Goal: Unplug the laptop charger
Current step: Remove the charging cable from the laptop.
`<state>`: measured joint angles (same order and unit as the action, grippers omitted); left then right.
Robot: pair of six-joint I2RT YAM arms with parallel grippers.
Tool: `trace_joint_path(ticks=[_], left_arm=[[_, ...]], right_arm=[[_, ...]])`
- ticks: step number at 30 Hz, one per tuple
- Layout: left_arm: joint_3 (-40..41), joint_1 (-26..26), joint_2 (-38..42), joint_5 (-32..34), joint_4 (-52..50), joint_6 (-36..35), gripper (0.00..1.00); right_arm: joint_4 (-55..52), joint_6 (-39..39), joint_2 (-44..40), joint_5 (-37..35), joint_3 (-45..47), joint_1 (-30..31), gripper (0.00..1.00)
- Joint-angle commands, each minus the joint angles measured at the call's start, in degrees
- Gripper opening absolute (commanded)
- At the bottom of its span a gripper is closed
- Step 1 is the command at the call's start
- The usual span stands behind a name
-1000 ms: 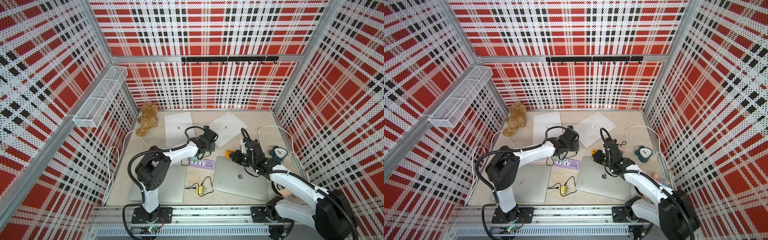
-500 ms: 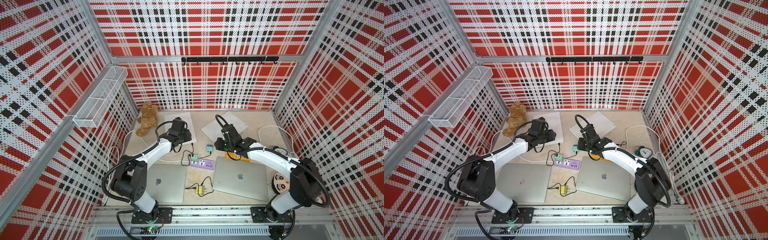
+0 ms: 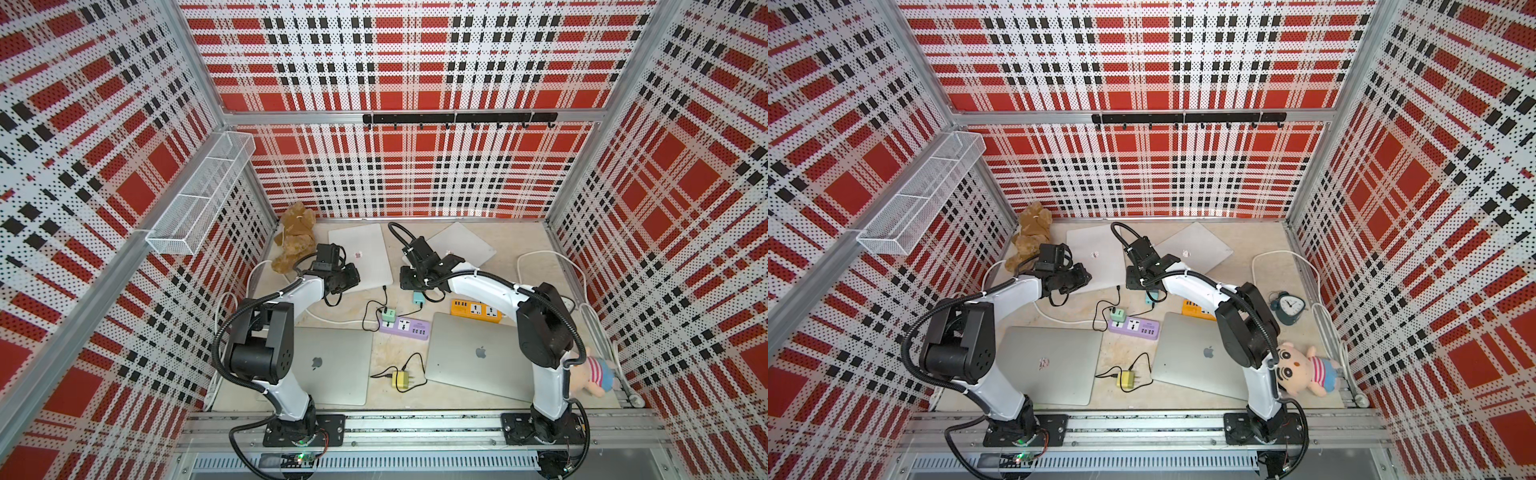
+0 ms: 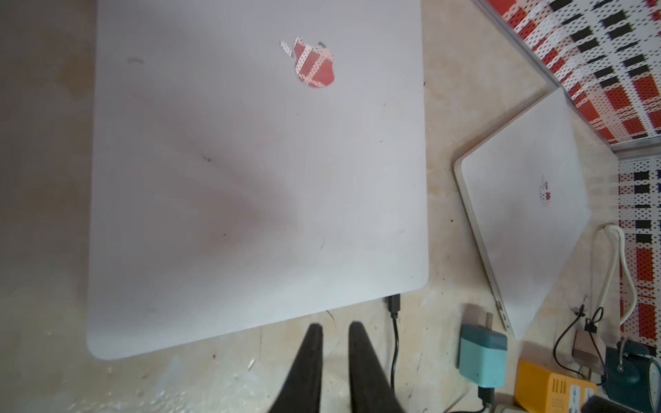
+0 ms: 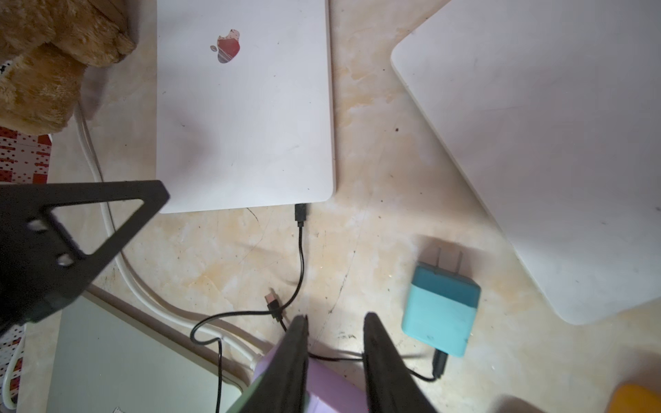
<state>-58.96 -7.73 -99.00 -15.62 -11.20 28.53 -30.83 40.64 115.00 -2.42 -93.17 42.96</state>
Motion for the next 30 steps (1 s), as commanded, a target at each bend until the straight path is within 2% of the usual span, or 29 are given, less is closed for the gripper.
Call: trace_joint_path(ticks=[1, 10, 18, 26, 30], left_arm=[[-2.84, 0.52, -2.89, -3.94, 0.49, -1.64, 0.14], [-7.9, 0.71, -10.03, -6.88, 0.35, -2.29, 0.0], [-9.77, 1.05, -14.81, -10.02, 0.39, -2.17, 0.0], [-10.03, 0.77, -16.24, -11.63, -0.47, -1.95, 0.0], [-9.56, 0.22, -16.89, -11.41, -0.84, -2.41, 0.0]], right_arm=[[-3.78, -1.25, 3.36, -0.99, -4.34, 1.12, 0.3], [-6.17, -2.0, 11.29, -1.54, -12.92, 3.09, 0.31], [-9.59, -2.58, 18.44, -2.76, -21.39, 4.06, 0.32], [-16.72, -2.66, 24.76, -5.3, -32.35, 4.49, 0.32], [-17.29, -2.83, 26.24, -5.63, -33.1, 4.5, 0.32]])
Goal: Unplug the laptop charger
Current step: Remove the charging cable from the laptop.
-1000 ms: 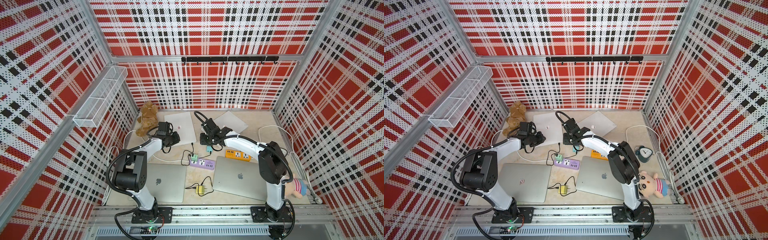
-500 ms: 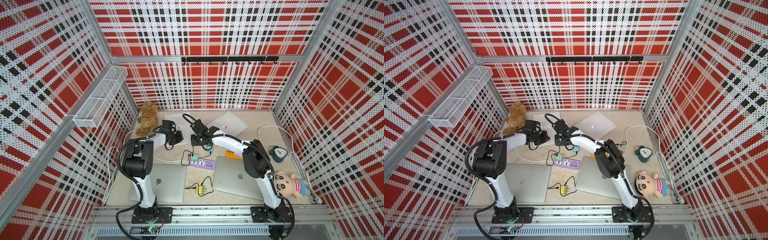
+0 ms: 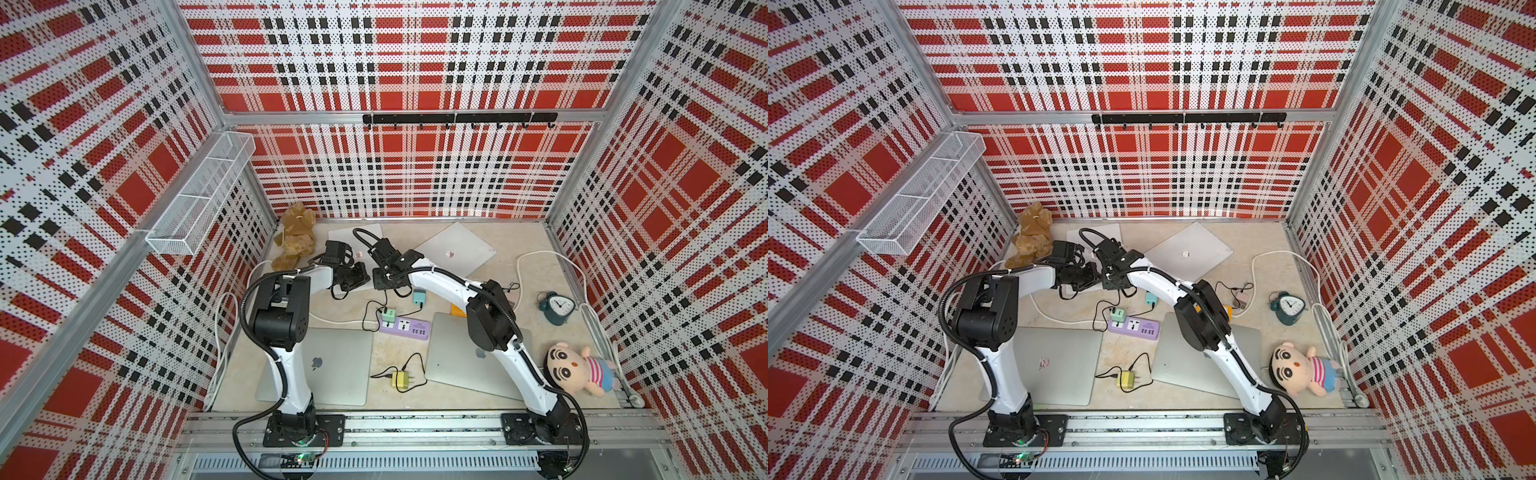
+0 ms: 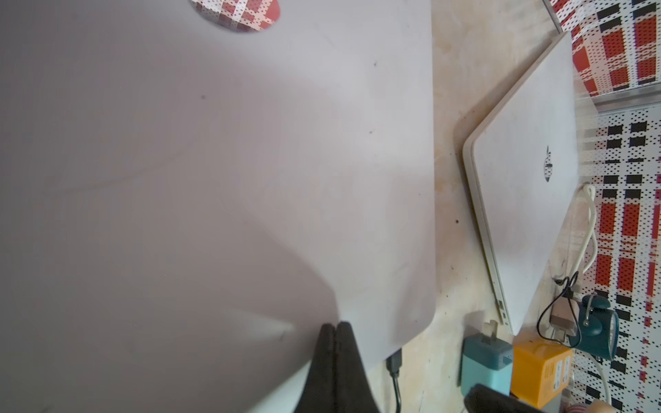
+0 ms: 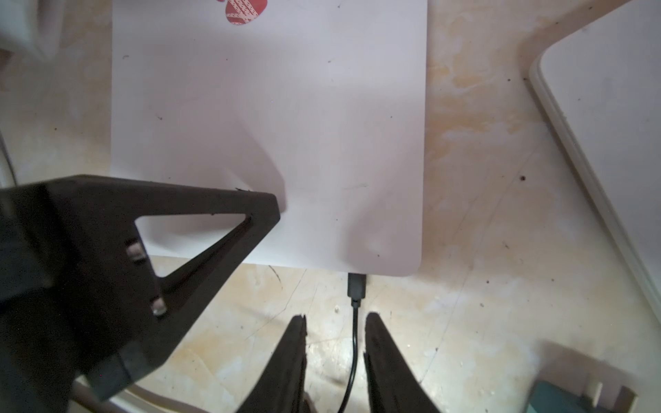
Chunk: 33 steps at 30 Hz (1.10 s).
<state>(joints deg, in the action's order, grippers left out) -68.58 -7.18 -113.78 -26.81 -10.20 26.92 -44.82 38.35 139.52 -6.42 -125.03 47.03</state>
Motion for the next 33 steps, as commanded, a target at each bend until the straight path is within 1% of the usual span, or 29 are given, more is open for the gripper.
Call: trace_joint_path(ticks=[1, 6, 14, 24, 30, 33], left_arm=[[0.32, -0.31, -2.38, -0.26, -1.83, -0.9, 0.0], [0.72, -0.91, -3.3, -0.44, -1.84, -1.16, 0.0], [1.05, -1.18, -3.95, -0.35, -1.92, -1.48, 0.0], [2.03, -1.17, -3.59, -0.35, -1.93, -1.8, 0.0], [2.7, -1.26, -3.87, -0.26, -1.98, -2.31, 0.0], [2.83, -1.26, -4.0, -0.26, -1.93, -2.46, 0.0]], right_arm=[[-3.34, -0.3, 2.09, -1.8, -1.43, 0.44, 0.32], [-3.33, -0.07, 2.44, -1.85, -1.11, 0.52, 0.31], [-2.64, -0.55, 3.51, -0.42, -0.93, 0.52, 0.27], [-1.86, -0.27, 5.29, 0.0, -1.2, 0.52, 0.26], [-1.68, 0.27, 6.51, -0.85, -1.53, 0.52, 0.26], [-1.66, 0.82, 6.97, -1.78, -1.5, 0.52, 0.24]])
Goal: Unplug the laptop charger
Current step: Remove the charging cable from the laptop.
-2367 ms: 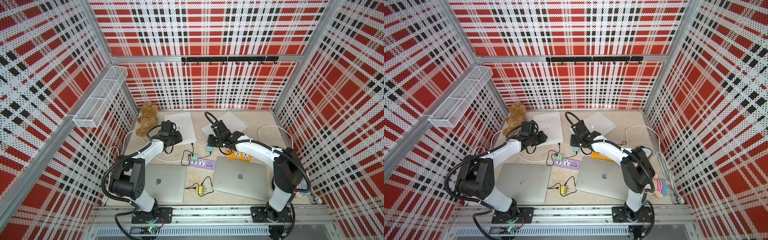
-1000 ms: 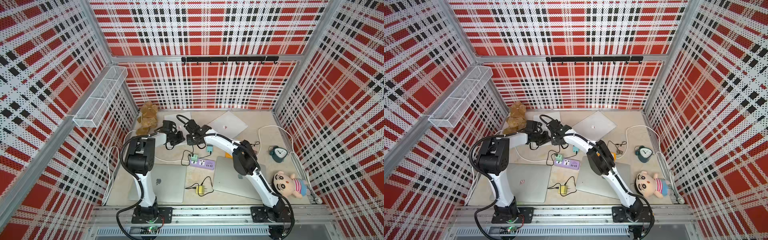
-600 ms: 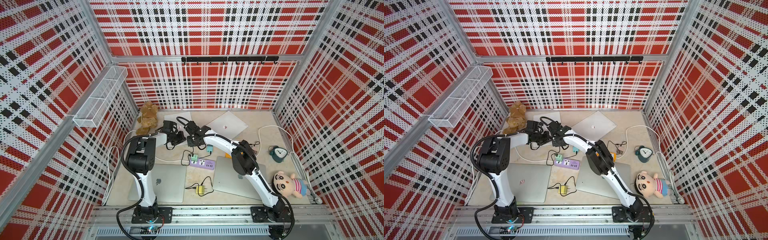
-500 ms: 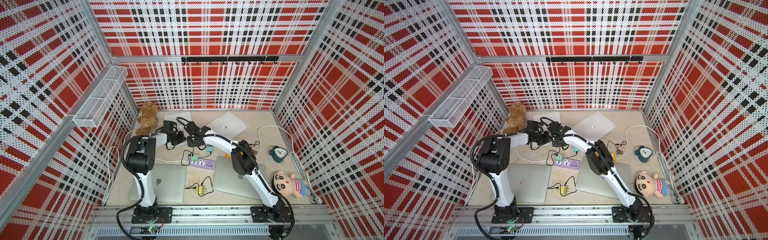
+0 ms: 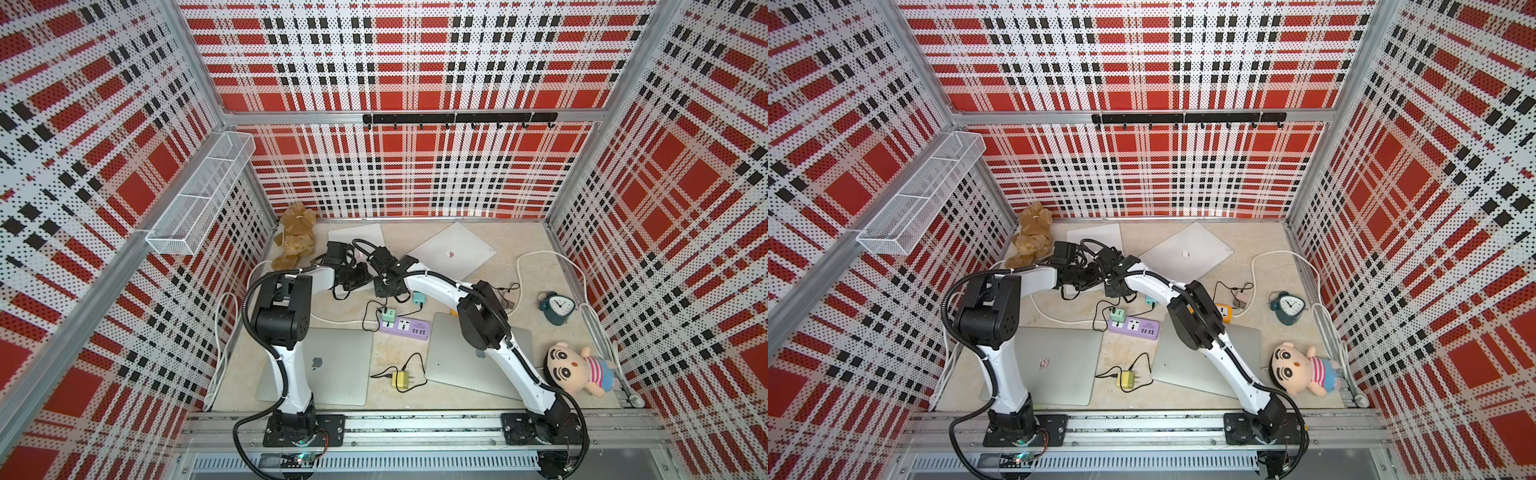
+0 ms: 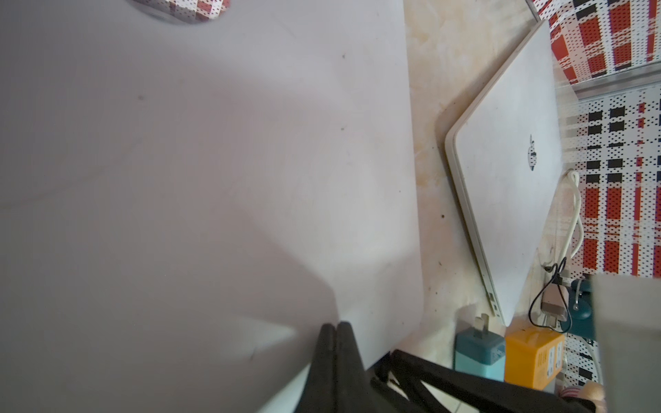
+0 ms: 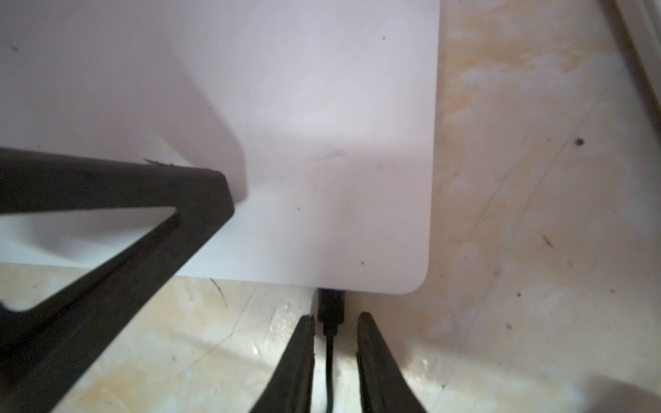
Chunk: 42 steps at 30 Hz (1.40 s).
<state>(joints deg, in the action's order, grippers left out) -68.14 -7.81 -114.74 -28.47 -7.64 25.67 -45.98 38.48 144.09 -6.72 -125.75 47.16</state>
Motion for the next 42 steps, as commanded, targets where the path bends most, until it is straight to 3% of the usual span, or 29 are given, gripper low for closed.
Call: trace_joint_path(ticks=[1, 25, 42], left_arm=[[2.35, -0.62, -3.19, 1.35, -4.49, -1.22, 0.0], [5.3, -0.79, -2.52, 1.22, -3.89, -1.14, 0.0], [6.26, -1.05, -2.09, 1.67, -3.88, -1.46, 0.0]], right_arm=[[-0.52, 1.02, 2.57, -1.9, -0.75, 0.39, 0.23], [0.51, 2.73, 4.06, -3.16, -0.28, 0.91, 0.2], [-0.12, 2.28, 3.18, -2.86, -0.39, 1.36, 0.04]])
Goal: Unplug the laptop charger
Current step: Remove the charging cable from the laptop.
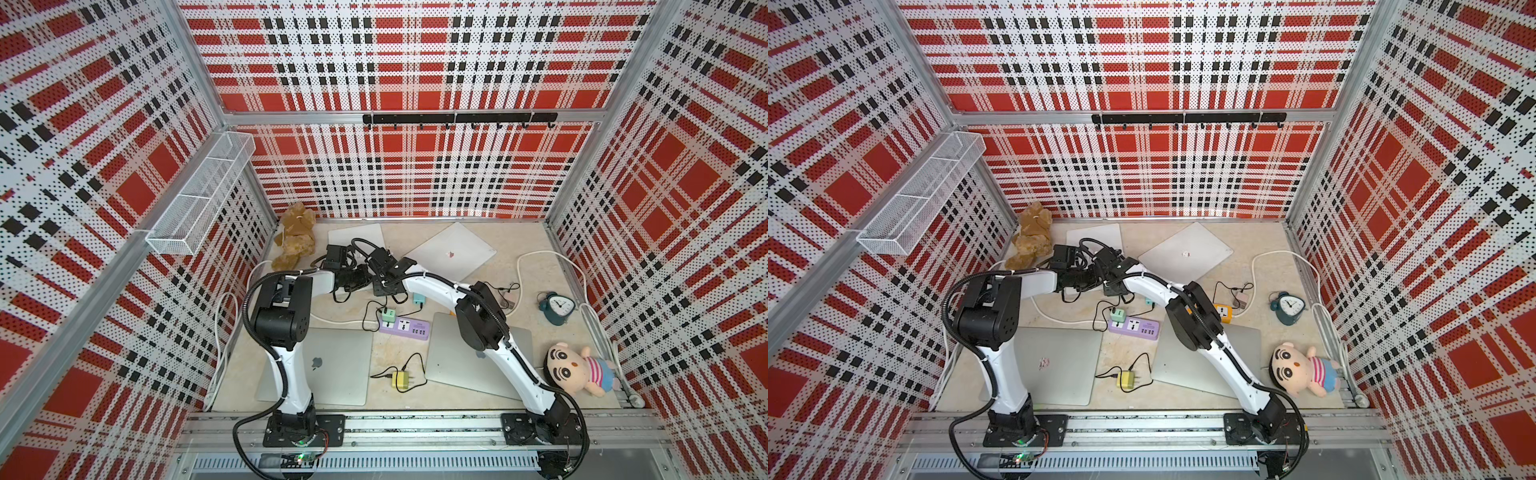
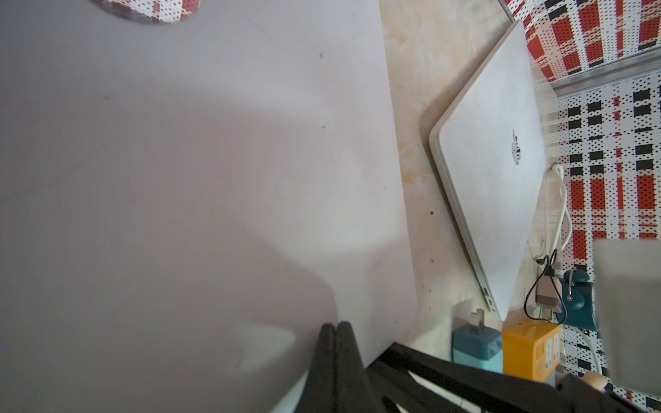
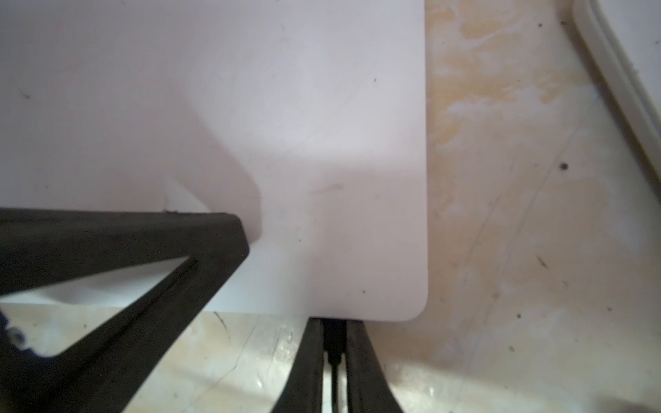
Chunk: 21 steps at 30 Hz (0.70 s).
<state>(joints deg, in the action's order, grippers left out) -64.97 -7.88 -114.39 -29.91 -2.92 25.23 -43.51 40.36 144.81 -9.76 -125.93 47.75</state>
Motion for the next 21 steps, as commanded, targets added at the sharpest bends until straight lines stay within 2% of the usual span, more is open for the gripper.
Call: trace_joint_path(ticks=[1, 4, 14, 21], left_arm=[[3.15, -0.99, -2.46, 3.11, -8.6, -1.06, 0.0], [3.14, -0.95, -2.55, 3.28, -8.58, -1.06, 0.0], [3.26, -0.93, -3.03, 3.21, -8.52, -0.97, 0.0], [3.19, -0.95, -3.08, 3.29, -8.51, -0.98, 0.0]], right_arm=[[-2.47, 0.39, 2.47, 0.28, -0.27, 0.77, 0.03], [-2.46, 0.42, 2.35, 0.38, -0.49, 0.77, 0.0], [-3.92, -0.92, 1.18, -0.27, 0.47, 0.68, 0.0], [-1.72, 1.01, 1.42, 3.63, 0.37, 0.64, 0.0]])
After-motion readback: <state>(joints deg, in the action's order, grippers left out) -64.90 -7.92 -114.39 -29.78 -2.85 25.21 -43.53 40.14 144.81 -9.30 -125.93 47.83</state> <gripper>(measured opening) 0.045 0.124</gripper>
